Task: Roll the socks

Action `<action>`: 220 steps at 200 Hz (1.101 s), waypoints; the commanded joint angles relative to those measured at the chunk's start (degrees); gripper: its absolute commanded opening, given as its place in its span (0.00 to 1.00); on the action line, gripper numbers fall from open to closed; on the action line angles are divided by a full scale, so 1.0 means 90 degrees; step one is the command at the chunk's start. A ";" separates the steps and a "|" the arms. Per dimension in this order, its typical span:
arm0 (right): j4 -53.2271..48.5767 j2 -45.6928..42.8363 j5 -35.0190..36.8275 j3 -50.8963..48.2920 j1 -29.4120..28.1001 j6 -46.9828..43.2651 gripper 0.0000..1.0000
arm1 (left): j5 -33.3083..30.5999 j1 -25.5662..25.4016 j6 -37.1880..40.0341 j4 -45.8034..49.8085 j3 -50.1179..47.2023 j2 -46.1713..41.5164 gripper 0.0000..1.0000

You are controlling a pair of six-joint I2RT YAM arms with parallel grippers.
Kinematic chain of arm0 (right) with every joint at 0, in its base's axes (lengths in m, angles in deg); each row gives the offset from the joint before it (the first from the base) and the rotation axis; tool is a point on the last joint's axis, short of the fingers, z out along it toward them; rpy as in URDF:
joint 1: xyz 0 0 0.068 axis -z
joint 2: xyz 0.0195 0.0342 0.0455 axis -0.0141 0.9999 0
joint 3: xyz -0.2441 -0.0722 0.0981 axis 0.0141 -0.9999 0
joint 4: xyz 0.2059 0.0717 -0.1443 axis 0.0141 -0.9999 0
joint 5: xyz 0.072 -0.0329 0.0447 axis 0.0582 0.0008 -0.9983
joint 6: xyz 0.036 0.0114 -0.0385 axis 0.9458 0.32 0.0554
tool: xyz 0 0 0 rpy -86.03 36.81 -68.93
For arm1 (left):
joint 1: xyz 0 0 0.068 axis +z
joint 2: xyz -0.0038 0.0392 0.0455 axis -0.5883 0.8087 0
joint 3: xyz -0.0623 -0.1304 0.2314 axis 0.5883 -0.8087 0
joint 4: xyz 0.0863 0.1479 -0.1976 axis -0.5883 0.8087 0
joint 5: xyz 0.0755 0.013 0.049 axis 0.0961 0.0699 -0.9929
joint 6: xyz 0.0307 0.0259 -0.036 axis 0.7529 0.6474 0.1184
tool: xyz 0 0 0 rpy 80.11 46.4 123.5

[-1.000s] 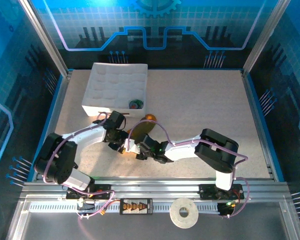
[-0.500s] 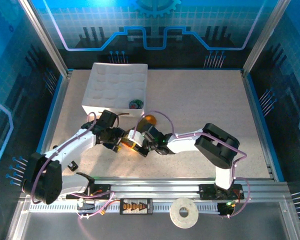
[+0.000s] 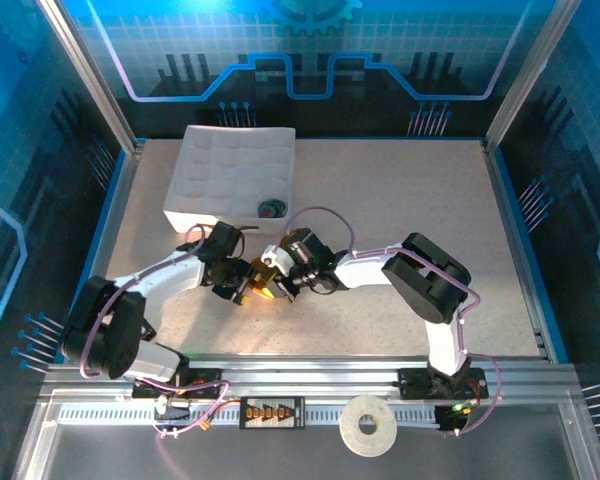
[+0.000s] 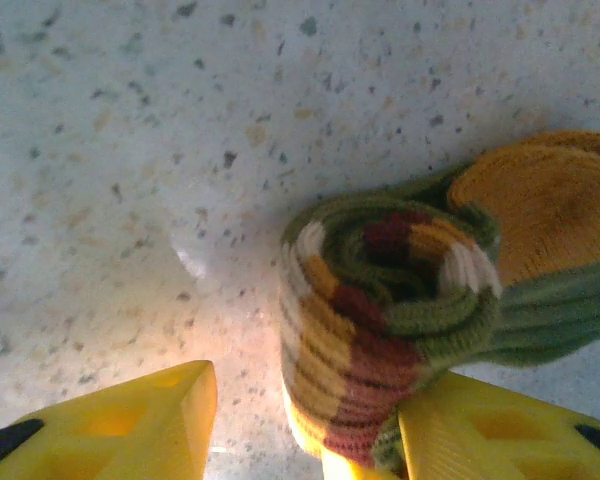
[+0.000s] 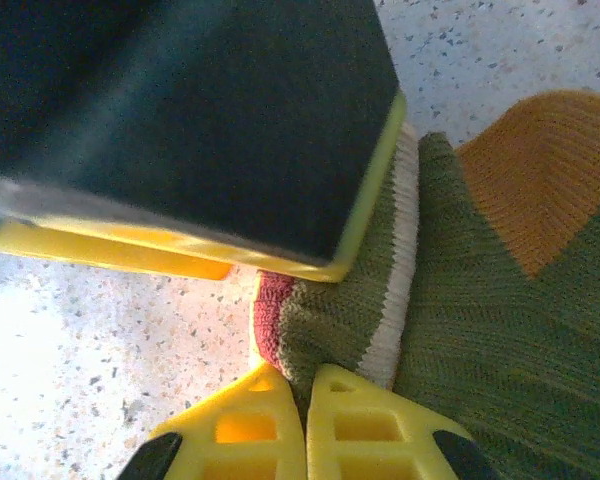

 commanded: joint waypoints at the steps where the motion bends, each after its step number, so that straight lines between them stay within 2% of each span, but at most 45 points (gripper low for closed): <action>1: -0.1557 0.0694 -0.0138 -0.0219 0.0159 0.0419 0.00 | -0.0164 -0.0015 0.0141 0.0194 0.0129 0.0374 0.46; 23: -0.1474 0.0667 -0.0244 -0.0257 0.0162 0.0476 0.02 | -0.0359 -0.0036 0.0218 0.0564 0.0309 0.0748 0.34; 52: -0.1032 0.0173 0.0061 -0.0584 0.0034 0.0165 0.14 | -0.0435 -0.0098 0.0242 0.1164 0.0440 0.1107 0.21; 75: -0.0289 -0.0656 0.0978 -0.1231 -0.0270 -0.0411 0.30 | -0.0373 -0.0118 0.0276 0.1795 0.0513 0.1193 0.11; 110: 0.0831 -0.1789 0.3193 -0.1982 -0.1188 -0.1891 0.50 | -0.0046 -0.0118 0.0430 0.2365 0.0516 0.0946 0.09; 130: 0.0831 -0.1957 0.3777 -0.1902 -0.1578 -0.2396 0.52 | 0.0002 -0.0127 0.0445 0.2788 0.0513 0.0693 0.06; 145: 0.0846 -0.1976 0.3844 -0.1830 -0.1800 -0.2472 0.53 | 0.0113 -0.0137 0.0348 0.2882 0.0429 0.0513 0.06; 174: 0.0846 -0.1773 0.3855 -0.1602 -0.2158 -0.2174 0.54 | 0.0143 -0.0151 0.0047 0.2833 0.0362 0.0445 0.06; 220: 0.0865 -0.1479 0.3903 -0.1219 -0.2487 -0.1505 0.55 | 0.0250 -0.0166 -0.0263 0.2321 0.0512 0.0976 0.06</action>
